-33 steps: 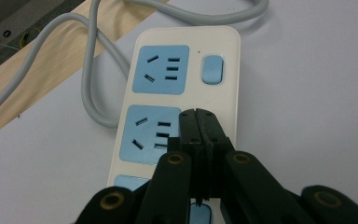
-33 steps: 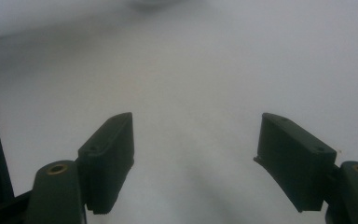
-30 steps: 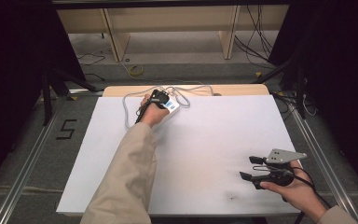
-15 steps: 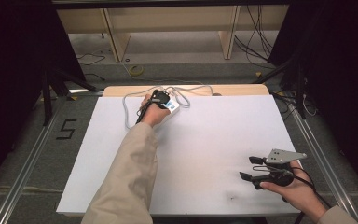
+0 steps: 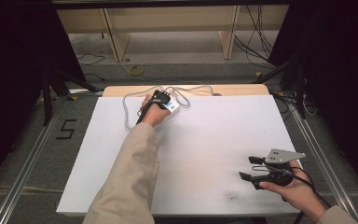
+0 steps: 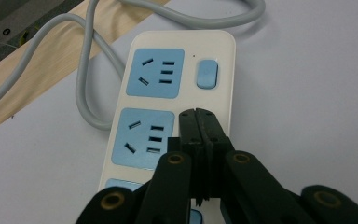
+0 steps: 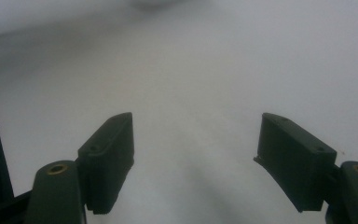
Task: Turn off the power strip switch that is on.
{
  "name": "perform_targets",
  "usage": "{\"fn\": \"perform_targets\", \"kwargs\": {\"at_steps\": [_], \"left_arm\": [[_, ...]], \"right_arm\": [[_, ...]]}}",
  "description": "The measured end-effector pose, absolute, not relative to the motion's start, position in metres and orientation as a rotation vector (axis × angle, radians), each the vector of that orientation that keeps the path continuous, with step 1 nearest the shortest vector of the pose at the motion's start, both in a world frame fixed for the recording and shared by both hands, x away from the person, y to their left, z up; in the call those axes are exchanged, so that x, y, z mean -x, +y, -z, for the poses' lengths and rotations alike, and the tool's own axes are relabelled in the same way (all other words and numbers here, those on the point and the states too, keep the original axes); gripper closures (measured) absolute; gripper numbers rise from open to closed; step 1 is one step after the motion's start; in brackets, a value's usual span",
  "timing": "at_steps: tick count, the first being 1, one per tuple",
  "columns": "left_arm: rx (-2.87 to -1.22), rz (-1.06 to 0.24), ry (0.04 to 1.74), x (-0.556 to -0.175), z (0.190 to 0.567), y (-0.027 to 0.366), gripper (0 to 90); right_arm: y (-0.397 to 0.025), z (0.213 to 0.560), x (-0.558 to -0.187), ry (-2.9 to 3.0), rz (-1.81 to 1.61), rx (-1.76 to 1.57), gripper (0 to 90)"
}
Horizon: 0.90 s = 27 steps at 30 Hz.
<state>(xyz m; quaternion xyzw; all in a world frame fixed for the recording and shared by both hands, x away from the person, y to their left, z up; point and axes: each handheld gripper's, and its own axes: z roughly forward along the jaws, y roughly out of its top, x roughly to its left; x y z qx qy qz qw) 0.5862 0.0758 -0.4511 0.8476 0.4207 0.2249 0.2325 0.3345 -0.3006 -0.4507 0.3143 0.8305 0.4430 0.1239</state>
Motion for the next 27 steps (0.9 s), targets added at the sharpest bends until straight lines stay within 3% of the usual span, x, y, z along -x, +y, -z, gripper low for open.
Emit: {"fn": "perform_targets", "kwargs": {"at_steps": [27], "left_arm": [[-2.332, -0.637, 1.158, -0.5856, 0.4511, 0.0742, 90.0]], "right_arm": [[-0.3009, 0.4505, -0.3342, 2.42, -1.289, -0.902, 27.7]]}}
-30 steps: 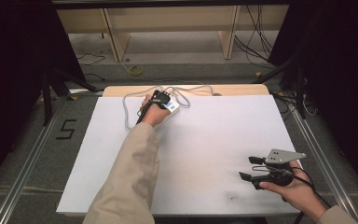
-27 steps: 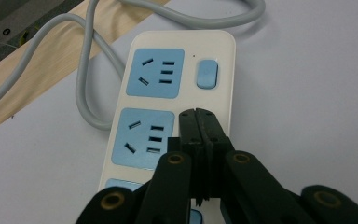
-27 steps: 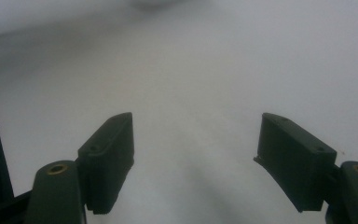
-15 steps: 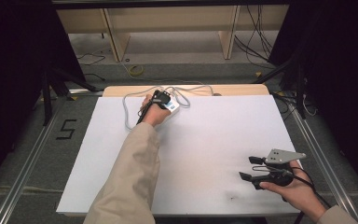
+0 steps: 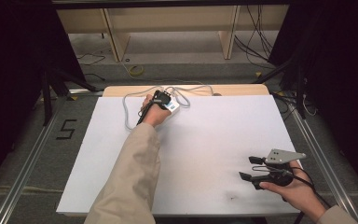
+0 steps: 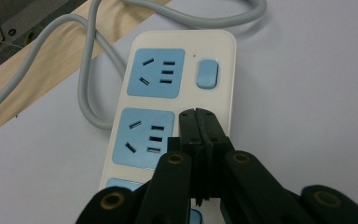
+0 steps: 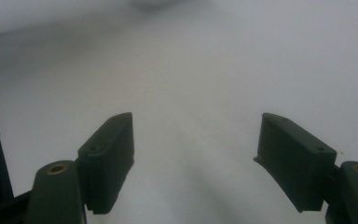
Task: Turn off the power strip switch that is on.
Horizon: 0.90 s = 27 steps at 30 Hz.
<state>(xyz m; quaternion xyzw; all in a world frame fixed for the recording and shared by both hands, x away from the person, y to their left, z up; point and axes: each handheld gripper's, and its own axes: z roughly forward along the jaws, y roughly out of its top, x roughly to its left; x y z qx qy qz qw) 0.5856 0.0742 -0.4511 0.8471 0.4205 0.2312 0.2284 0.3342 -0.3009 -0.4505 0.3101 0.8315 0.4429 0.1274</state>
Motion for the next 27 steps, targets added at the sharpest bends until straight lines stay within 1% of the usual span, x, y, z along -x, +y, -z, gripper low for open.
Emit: {"fn": "perform_targets", "kwargs": {"at_steps": [16, 27], "left_arm": [[-2.326, -0.628, 1.166, -0.5857, 0.451, 0.0749, 90.0], [-2.339, -0.645, 1.164, -0.5855, 0.4508, 0.0726, 90.0]], "right_arm": [[-0.3008, 0.4506, -0.3343, 2.418, -1.289, -0.907, 27.6], [-0.3008, 0.4502, -0.3342, 2.416, -1.287, -0.906, 27.7]]}}
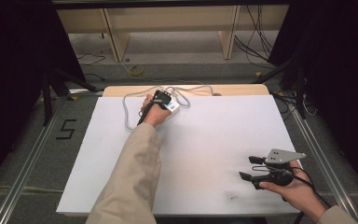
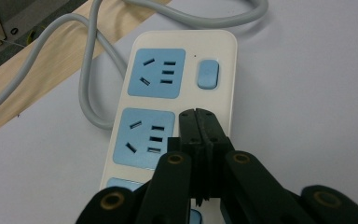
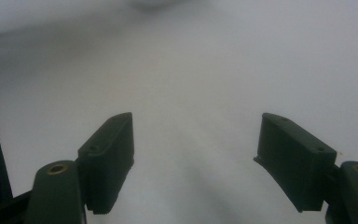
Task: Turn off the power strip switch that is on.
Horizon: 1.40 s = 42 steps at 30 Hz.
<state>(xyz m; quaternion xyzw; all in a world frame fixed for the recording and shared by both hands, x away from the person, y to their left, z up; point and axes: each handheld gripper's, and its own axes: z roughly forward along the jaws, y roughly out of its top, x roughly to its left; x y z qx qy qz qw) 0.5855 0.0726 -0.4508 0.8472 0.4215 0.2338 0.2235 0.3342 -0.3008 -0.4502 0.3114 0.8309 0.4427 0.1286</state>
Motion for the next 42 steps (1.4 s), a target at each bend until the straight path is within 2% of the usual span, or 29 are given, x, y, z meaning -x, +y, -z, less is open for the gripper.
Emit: {"fn": "perform_targets", "kwargs": {"at_steps": [42], "left_arm": [[-2.344, -0.656, 1.144, -0.5855, 0.4509, 0.0724, 90.0]], "right_arm": [[-0.3023, 0.4484, -0.3341, 2.406, -1.294, -0.906, 27.8]]}}
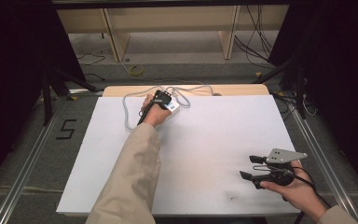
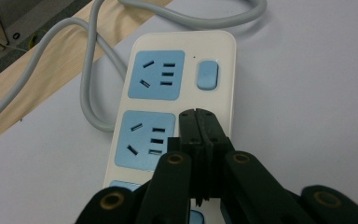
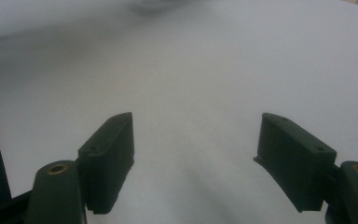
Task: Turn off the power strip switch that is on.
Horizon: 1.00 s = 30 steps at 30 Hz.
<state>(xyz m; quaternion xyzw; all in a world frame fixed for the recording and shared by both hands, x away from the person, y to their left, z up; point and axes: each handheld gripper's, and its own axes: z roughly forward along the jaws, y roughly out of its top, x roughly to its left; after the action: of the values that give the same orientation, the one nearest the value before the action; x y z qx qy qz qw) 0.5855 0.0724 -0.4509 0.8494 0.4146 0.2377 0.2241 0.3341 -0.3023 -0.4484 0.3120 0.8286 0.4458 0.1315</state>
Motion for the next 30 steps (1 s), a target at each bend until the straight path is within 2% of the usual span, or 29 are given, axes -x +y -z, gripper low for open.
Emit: {"fn": "perform_targets", "kwargs": {"at_steps": [12, 16, 18, 22, 25, 30], "left_arm": [[-2.324, -0.644, 1.147, -0.584, 0.446, 0.08, 89.8], [-2.27, -0.643, 1.146, -0.581, 0.44, 0.084, 89.4], [-2.243, -0.62, 1.155, -0.579, 0.435, 0.085, 78.9], [-2.192, -0.608, 1.131, -0.569, 0.423, 0.09, 68.3], [-2.167, -0.547, 1.141, -0.559, 0.417, 0.095, 56.7], [-2.152, -0.55, 1.105, -0.542, 0.408, 0.105, 41.6]], "right_arm": [[-0.302, 0.448, -0.334, 2.396, -1.305, -0.913, 27.7], [-0.303, 0.448, -0.335, 2.399, -1.3, -0.912, 27.8], [-0.303, 0.448, -0.335, 2.399, -1.299, -0.912, 27.7], [-0.303, 0.448, -0.335, 2.397, -1.299, -0.915, 27.7], [-0.303, 0.449, -0.335, 2.399, -1.297, -0.918, 27.7], [-0.302, 0.449, -0.335, 2.399, -1.3, -0.924, 27.7]]}}
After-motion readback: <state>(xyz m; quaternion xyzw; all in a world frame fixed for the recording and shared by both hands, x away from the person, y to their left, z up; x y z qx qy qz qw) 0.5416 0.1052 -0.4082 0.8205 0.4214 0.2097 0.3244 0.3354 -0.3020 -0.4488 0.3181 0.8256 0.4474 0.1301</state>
